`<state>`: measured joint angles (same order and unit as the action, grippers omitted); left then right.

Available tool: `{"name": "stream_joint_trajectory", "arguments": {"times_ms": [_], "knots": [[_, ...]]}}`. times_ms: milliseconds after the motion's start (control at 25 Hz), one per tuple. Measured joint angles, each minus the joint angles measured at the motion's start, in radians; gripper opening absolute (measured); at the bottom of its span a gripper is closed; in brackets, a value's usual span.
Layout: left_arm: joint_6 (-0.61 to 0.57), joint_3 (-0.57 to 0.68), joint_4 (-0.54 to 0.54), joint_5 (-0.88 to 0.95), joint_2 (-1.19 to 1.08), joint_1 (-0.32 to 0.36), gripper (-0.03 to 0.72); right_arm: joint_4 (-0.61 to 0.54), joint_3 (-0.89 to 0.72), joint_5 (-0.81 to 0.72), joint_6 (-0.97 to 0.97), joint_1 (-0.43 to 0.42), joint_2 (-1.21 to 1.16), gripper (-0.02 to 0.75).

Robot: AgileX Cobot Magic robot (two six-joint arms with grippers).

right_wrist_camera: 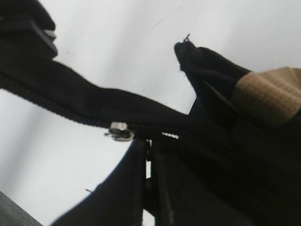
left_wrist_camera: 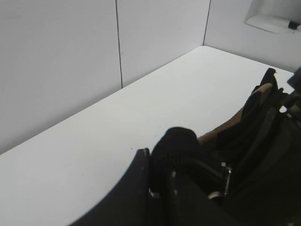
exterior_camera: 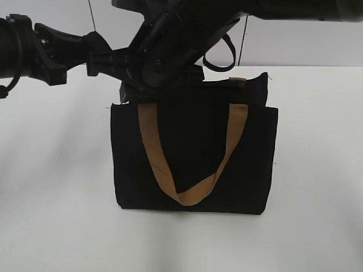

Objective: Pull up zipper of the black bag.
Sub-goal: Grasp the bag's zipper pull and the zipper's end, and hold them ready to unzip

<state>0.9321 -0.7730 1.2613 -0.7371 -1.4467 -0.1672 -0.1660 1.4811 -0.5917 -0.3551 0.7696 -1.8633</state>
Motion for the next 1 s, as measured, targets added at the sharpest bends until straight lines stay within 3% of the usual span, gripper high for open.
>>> {"name": "stream_joint_trajectory", "arguments": {"times_ms": [120,440,600,800,1000], "knots": [[0.000,0.000,0.000,-0.002,0.000,0.000,0.022,0.004,0.000,0.000,-0.001,0.000,0.000,-0.014],[0.017,0.000,0.036,0.048,0.000,0.000,0.022,0.001,0.000,-0.049,0.059,0.000,0.034,-0.015],[0.164,0.001,0.166,0.119,0.000,0.000,0.022,-0.041,0.000,-0.074,0.128,0.000,0.086,-0.015],[0.506,0.002,0.438,0.129,0.000,0.000,0.022,-0.070,0.000,-0.080,0.189,0.000,0.113,-0.015],[0.622,0.002,0.480,0.165,0.000,0.000,0.022,-0.052,0.000,-0.134,0.197,0.000,0.114,-0.015]]}}
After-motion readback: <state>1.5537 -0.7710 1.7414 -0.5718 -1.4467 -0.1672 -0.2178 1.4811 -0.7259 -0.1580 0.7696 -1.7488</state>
